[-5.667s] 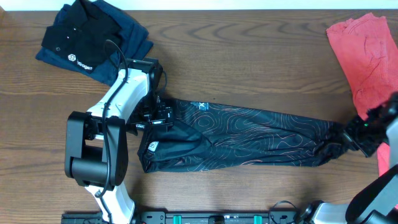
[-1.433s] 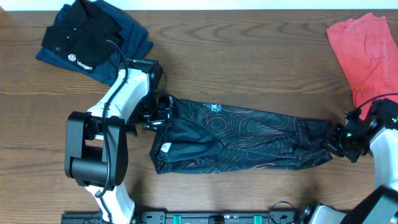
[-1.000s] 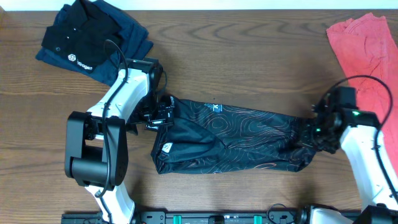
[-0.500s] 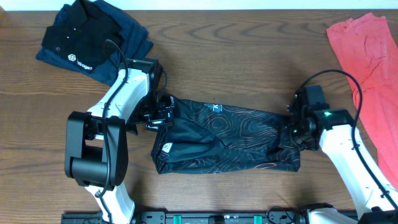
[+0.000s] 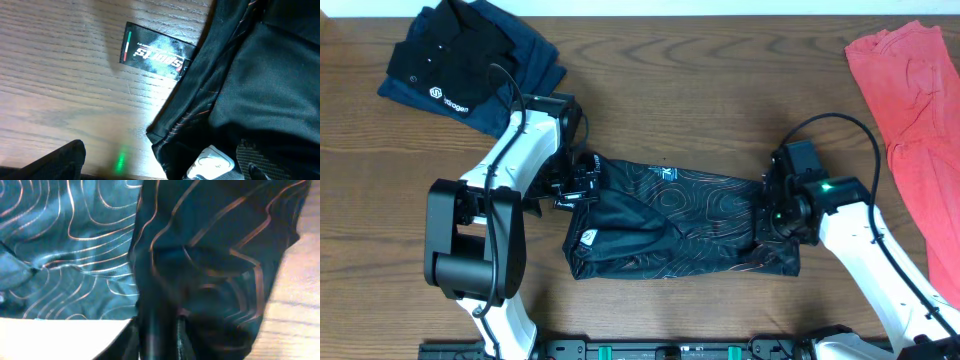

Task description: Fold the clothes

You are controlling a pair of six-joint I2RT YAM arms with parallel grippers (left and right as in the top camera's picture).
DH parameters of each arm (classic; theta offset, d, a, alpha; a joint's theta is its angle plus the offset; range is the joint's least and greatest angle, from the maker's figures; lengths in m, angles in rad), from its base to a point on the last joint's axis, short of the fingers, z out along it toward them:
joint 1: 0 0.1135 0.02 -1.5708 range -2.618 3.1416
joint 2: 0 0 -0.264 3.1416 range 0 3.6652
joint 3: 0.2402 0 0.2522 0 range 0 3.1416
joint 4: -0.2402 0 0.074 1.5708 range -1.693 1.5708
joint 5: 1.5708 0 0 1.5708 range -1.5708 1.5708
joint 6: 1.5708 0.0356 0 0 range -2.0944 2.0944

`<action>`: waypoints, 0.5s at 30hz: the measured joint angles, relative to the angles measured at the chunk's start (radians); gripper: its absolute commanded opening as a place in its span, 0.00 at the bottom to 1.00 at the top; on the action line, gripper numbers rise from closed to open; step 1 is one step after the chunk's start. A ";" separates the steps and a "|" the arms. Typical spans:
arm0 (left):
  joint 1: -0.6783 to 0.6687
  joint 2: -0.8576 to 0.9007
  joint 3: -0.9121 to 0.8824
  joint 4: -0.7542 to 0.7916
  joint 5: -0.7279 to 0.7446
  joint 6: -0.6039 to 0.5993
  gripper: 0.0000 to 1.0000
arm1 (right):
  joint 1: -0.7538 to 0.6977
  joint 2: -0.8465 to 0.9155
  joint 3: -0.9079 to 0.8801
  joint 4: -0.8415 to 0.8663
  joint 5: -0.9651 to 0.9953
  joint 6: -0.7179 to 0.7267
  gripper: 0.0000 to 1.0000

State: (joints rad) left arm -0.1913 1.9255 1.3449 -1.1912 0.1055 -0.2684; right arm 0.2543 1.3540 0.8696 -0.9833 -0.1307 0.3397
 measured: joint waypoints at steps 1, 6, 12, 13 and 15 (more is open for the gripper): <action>0.000 0.000 0.000 0.000 0.000 0.000 0.98 | 0.002 0.000 0.000 0.000 -0.006 -0.002 0.63; 0.000 0.000 0.000 0.000 0.000 0.000 0.98 | 0.018 0.001 -0.001 0.000 -0.037 -0.002 0.72; 0.000 0.000 0.000 0.000 0.000 0.000 0.98 | 0.014 0.001 0.007 -0.044 -0.050 -0.002 0.72; 0.000 0.000 0.000 0.000 0.000 0.000 0.98 | 0.008 0.001 0.018 -0.066 -0.051 -0.002 0.72; 0.000 0.000 0.000 0.000 0.000 0.000 0.98 | -0.011 0.001 0.052 -0.107 -0.048 -0.002 0.71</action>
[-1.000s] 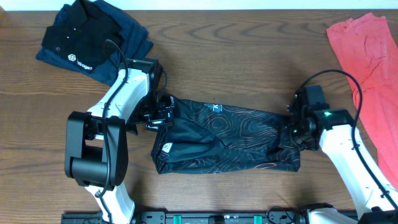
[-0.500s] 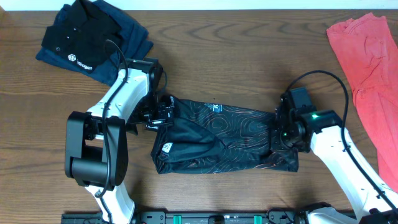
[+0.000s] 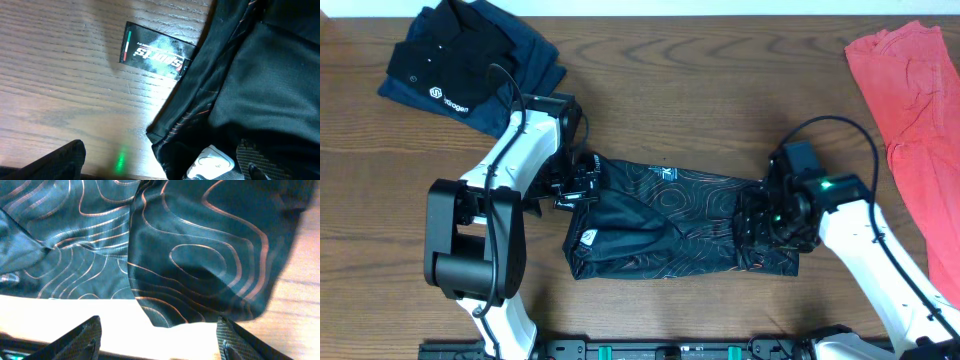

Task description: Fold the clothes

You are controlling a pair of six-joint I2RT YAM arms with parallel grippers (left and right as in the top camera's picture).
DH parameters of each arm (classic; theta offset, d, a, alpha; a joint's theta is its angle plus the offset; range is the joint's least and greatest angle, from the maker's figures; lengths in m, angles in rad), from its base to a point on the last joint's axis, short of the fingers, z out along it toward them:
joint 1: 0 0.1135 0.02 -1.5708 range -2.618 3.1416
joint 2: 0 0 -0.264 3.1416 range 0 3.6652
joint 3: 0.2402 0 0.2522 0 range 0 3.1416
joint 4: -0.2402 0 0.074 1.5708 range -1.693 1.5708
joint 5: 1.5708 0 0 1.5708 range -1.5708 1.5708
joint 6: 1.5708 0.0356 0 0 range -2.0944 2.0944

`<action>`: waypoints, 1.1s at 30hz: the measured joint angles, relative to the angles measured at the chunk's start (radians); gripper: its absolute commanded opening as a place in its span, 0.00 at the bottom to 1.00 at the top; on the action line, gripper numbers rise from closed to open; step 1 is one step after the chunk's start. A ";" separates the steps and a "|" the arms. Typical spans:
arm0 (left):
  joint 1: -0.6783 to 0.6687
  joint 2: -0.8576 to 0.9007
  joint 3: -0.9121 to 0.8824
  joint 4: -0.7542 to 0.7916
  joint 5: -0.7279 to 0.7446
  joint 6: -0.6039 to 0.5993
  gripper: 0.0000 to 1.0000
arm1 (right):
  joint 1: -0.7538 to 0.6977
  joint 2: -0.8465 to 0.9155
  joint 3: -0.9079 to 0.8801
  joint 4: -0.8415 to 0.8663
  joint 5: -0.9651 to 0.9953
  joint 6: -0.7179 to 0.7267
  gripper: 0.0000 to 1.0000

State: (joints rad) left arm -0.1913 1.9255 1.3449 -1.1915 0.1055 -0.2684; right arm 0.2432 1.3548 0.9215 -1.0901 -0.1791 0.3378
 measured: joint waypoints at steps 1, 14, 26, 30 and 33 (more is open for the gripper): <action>0.000 0.000 0.000 0.000 0.000 0.000 0.98 | -0.011 0.000 0.019 -0.013 0.002 0.000 0.69; 0.000 0.000 0.000 0.007 0.000 0.000 0.98 | -0.040 0.005 -0.085 0.082 -0.010 0.028 0.11; 0.000 0.000 0.000 0.011 0.000 0.000 0.98 | -0.012 0.024 -0.261 0.212 -0.150 0.066 0.01; 0.000 0.000 0.000 0.011 0.000 0.000 0.98 | -0.003 0.024 -0.260 0.198 -0.167 0.081 0.01; 0.000 0.000 0.000 0.010 0.000 0.000 0.98 | -0.003 0.024 -0.220 0.113 -0.163 0.091 0.01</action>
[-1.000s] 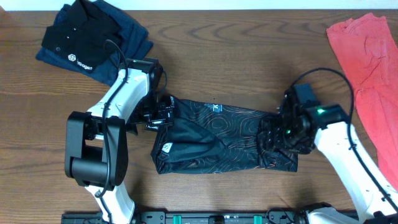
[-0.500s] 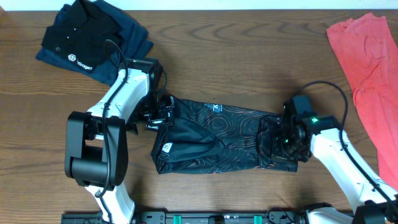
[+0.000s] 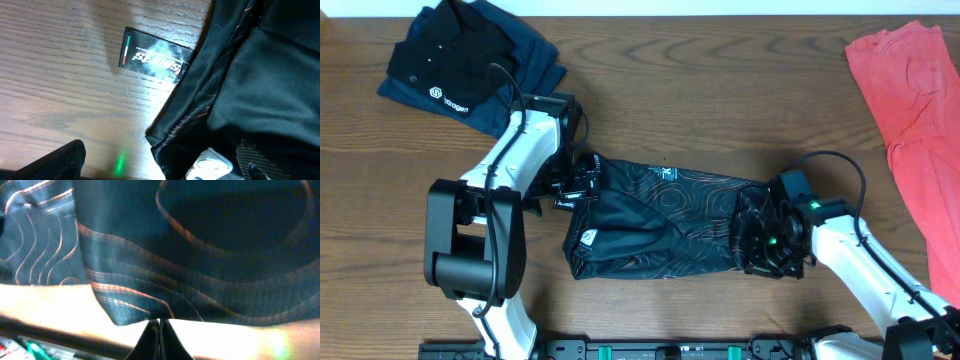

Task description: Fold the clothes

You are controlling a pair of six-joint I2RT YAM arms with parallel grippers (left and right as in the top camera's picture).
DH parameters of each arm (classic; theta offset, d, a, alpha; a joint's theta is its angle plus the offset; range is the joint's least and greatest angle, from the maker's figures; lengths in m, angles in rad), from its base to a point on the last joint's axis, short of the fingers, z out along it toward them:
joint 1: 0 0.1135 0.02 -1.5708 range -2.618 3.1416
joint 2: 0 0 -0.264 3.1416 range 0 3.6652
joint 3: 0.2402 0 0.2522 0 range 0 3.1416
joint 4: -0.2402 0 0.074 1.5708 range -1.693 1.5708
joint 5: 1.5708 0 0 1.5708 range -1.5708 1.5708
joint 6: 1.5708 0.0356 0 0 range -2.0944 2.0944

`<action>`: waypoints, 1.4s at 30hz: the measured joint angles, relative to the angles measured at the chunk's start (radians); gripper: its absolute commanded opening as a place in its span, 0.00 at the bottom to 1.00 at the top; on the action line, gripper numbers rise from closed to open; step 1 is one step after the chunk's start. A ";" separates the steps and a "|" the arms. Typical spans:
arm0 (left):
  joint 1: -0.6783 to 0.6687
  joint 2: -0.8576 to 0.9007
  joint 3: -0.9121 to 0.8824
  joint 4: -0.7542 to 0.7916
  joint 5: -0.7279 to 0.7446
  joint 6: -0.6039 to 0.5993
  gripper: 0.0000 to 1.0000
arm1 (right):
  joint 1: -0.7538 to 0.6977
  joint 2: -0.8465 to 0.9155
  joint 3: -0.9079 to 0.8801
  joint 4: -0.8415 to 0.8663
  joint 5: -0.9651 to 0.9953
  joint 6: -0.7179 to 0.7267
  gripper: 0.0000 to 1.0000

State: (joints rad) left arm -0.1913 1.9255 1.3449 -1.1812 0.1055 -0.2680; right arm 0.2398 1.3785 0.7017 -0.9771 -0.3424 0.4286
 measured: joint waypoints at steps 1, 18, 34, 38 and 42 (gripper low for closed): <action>0.000 0.000 0.000 0.000 0.000 0.000 0.98 | 0.000 -0.001 0.029 -0.034 0.008 0.002 0.01; 0.000 0.000 0.000 0.007 0.000 0.000 0.98 | -0.050 0.049 0.330 -0.053 0.164 -0.016 0.11; 0.000 0.000 0.000 0.009 0.000 0.000 0.98 | -0.050 0.410 0.315 0.246 0.085 -0.024 0.10; 0.000 0.000 0.000 0.009 0.000 0.000 0.98 | -0.048 0.436 0.316 0.327 -0.002 -0.035 0.09; 0.000 0.000 0.000 0.009 0.000 0.000 0.98 | -0.047 0.442 0.336 0.278 -0.024 -0.051 0.09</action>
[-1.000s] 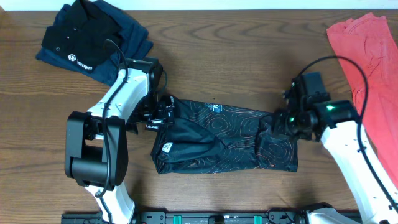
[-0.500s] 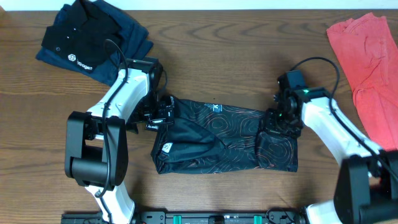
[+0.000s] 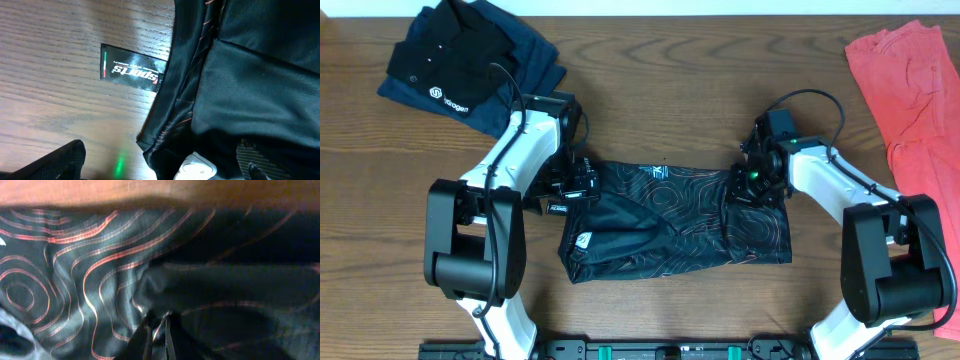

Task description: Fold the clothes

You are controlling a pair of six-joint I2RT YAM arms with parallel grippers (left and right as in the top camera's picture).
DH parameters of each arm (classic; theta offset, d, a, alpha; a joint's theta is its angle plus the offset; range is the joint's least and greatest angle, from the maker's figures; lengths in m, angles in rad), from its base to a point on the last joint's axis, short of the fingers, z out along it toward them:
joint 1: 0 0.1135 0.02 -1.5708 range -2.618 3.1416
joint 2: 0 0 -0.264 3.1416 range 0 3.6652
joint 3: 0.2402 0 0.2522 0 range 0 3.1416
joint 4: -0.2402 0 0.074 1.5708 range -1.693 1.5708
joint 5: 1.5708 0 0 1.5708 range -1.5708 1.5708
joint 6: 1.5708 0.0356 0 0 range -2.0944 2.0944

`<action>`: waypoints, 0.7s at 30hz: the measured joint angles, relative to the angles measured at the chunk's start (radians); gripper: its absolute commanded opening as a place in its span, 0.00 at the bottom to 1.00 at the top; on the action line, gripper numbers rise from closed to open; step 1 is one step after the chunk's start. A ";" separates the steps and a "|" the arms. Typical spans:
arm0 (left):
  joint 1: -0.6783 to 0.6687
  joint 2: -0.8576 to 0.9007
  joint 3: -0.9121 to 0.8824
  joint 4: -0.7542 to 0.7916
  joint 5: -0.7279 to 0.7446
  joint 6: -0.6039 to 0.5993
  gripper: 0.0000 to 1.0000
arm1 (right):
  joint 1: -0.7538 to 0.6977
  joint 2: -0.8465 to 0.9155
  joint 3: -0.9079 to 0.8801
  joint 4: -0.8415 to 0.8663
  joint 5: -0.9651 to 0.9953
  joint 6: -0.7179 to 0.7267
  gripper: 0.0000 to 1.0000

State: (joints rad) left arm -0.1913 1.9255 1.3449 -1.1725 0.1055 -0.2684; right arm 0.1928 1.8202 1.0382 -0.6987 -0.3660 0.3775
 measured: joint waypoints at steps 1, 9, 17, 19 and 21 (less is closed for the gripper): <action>0.000 0.000 0.000 0.000 0.000 0.000 0.98 | 0.000 0.000 0.010 -0.026 0.002 -0.005 0.10; 0.000 0.000 0.000 0.004 0.000 0.000 0.98 | -0.028 -0.089 0.200 -0.334 0.039 -0.074 0.23; 0.000 0.000 0.000 0.006 0.000 0.000 0.98 | 0.002 -0.158 0.173 -0.439 0.044 -0.116 0.23; 0.000 0.000 0.000 0.006 0.000 0.000 0.98 | 0.026 -0.157 0.124 -0.410 0.037 -0.120 0.23; 0.000 0.000 0.000 0.006 0.000 0.000 0.98 | 0.052 -0.156 0.065 -0.364 0.021 -0.118 0.22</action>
State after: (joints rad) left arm -0.1913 1.9255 1.3449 -1.1660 0.1055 -0.2680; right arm 0.2451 1.6642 1.1034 -1.0630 -0.3447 0.2592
